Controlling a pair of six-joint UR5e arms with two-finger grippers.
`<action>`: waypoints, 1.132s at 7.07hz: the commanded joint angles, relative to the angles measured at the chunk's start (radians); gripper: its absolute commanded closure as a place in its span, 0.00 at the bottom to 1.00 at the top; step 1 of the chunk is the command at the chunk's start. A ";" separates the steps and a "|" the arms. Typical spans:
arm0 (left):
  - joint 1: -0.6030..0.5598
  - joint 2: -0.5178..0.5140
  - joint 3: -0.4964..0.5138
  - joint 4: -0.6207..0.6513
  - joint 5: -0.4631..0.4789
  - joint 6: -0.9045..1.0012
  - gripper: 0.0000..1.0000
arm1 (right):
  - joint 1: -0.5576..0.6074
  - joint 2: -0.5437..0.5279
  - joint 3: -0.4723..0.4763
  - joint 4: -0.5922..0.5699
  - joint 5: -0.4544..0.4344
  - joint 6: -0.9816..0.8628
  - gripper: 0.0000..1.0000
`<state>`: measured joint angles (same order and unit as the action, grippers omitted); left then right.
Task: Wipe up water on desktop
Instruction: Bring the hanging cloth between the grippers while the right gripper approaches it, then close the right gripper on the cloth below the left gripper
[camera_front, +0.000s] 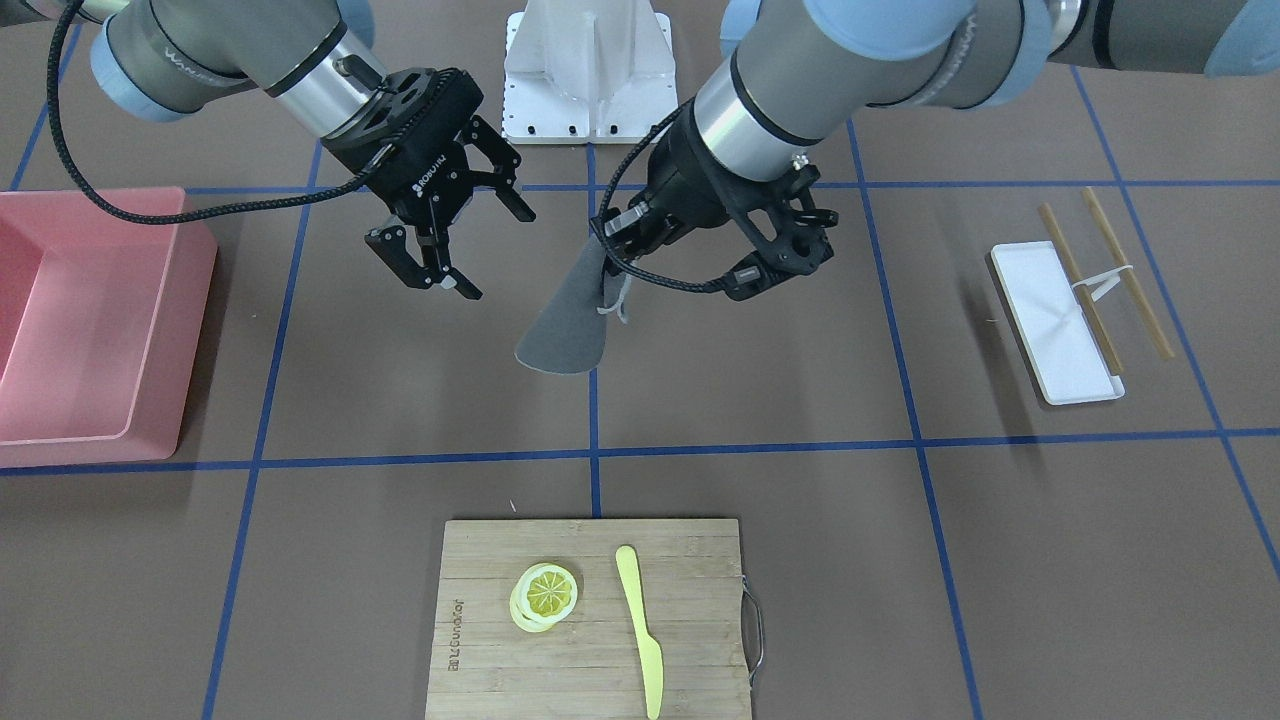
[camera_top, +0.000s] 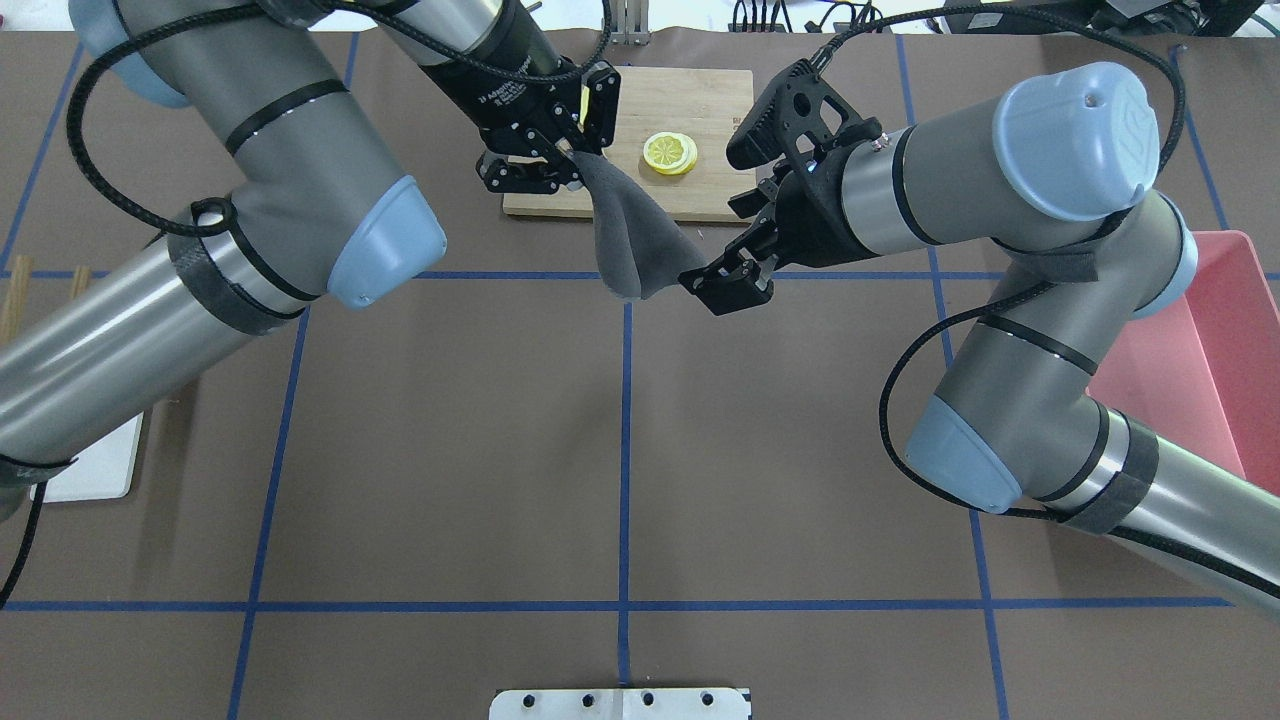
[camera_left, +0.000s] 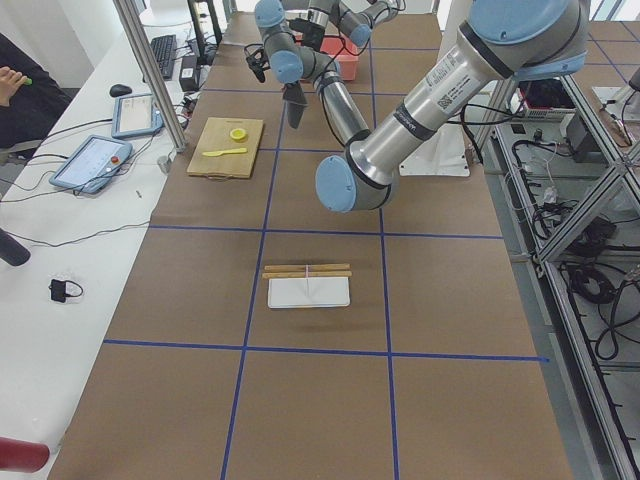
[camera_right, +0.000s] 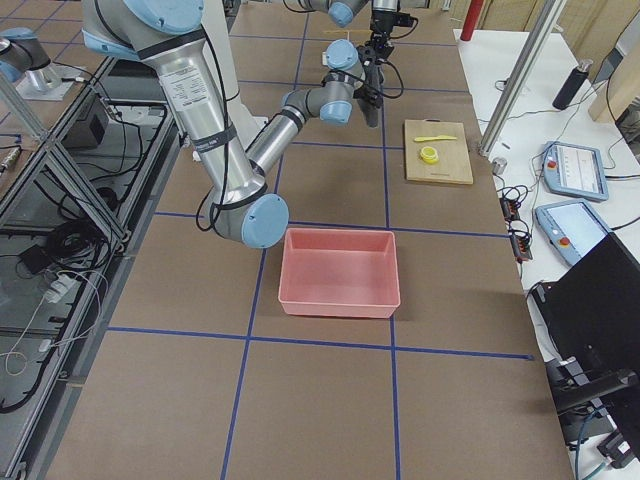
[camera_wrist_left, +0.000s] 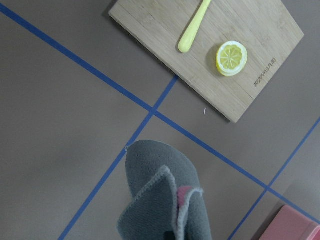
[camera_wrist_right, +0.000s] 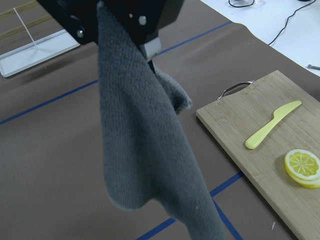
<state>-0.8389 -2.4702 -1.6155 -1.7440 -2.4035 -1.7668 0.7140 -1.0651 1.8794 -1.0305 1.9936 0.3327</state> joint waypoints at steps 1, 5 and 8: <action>0.046 -0.021 0.002 -0.029 0.003 0.001 1.00 | -0.005 -0.001 -0.002 -0.003 -0.002 -0.003 0.00; 0.057 -0.027 0.003 -0.029 0.003 0.001 1.00 | -0.008 -0.004 0.000 -0.003 0.007 -0.007 0.16; 0.057 -0.024 0.003 -0.029 0.003 0.003 1.00 | -0.002 -0.023 0.006 -0.002 0.028 -0.014 0.57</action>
<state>-0.7832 -2.4946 -1.6127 -1.7733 -2.4007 -1.7643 0.7107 -1.0830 1.8822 -1.0319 2.0161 0.3200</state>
